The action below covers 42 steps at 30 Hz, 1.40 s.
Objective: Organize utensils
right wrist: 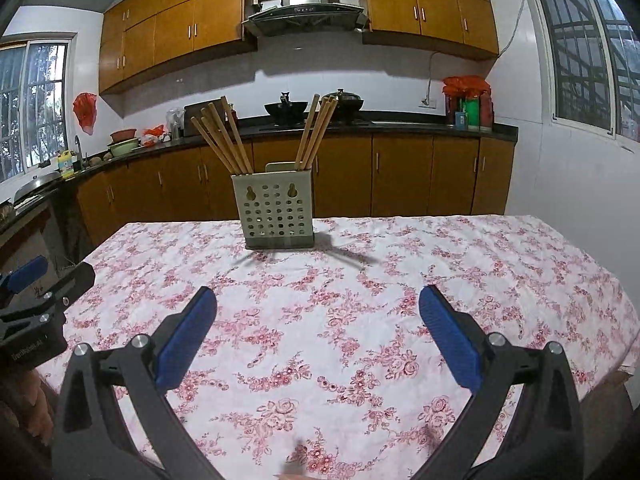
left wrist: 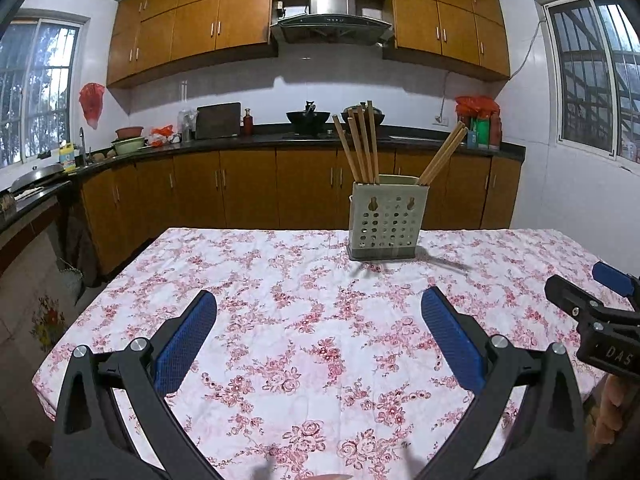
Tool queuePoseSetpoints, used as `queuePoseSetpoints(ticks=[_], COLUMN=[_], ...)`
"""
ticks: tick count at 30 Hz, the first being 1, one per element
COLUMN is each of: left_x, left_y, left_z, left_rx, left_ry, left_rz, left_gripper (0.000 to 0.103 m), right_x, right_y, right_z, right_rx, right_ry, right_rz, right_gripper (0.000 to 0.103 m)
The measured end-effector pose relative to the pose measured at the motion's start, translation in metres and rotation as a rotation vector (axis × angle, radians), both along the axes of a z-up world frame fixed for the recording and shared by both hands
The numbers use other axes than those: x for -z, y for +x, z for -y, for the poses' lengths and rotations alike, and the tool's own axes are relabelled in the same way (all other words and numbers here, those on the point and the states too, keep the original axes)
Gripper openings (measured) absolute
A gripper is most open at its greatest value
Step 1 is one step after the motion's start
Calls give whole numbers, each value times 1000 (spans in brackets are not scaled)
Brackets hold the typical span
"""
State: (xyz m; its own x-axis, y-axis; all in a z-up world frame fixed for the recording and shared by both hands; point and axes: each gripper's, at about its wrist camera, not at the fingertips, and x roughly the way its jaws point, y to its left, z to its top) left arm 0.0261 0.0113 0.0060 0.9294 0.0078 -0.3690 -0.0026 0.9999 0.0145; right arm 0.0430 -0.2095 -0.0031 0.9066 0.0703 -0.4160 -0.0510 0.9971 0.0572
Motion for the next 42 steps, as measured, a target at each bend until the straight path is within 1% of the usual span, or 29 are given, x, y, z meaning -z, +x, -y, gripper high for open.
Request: queuePoseSetpoints(ticks=[14,42], left_x=[4,4], left_y=[3,1], left_z=[1,5], left_rx=[-5,1], left_ry=[-7,-12], left_rz=[-29,-22], left_gripper=[101,101], right_x=[4,3], right_y=[1,0], right_z=[1,1], right_rx=[8,9], right_ry=[6,10], right_rz=[-18,-13], right_gripper=[99,99])
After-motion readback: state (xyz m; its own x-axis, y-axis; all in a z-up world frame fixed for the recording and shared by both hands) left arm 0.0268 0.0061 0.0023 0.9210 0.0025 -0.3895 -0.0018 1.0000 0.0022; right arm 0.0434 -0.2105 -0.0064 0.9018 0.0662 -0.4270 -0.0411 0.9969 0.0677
